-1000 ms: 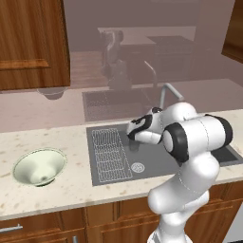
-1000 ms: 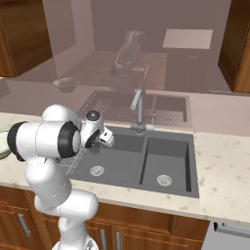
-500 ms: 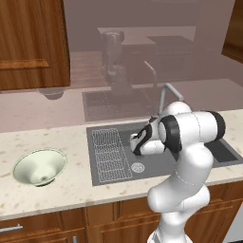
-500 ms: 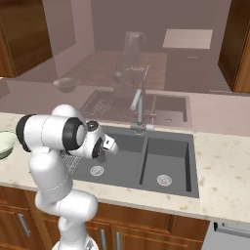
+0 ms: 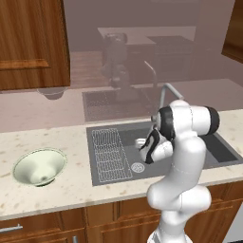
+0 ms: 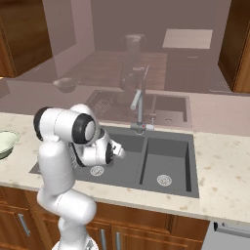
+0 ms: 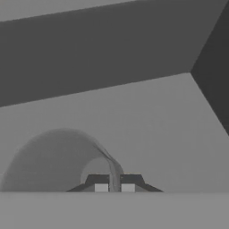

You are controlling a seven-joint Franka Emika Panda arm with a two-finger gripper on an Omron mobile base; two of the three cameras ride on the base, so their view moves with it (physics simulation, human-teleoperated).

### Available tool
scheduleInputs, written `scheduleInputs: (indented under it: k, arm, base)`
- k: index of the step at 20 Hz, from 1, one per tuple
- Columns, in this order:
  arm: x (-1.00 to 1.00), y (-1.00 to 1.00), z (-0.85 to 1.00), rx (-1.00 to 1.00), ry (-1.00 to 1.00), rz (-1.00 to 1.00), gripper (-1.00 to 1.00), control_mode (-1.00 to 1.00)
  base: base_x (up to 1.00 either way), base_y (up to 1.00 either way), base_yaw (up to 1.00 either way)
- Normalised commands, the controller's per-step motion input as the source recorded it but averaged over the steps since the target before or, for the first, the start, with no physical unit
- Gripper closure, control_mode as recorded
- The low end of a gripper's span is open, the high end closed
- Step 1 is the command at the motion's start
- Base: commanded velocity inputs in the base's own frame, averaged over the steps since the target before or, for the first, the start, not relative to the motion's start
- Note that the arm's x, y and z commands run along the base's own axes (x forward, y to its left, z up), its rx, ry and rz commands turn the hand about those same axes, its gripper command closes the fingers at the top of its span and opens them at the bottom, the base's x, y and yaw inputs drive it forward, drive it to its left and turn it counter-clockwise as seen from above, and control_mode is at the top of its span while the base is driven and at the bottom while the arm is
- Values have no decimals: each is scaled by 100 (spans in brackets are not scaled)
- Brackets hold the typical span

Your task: Place the glass cup in the left basin and the bowl in the right basin of the sink.

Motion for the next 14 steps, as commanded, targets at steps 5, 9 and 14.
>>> scheduleInputs:
  k: [5, 9, 14]
  arm:
    - [45, -33, -14, 0, 0, 0, 100, -100]
    - [53, -33, -20, 0, 0, 0, 100, -100]
    - [53, -23, -34, 0, 0, 0, 100, -100]
  base:
    - [0, 0, 0]
    - [0, 0, 0]
    - [0, 0, 0]
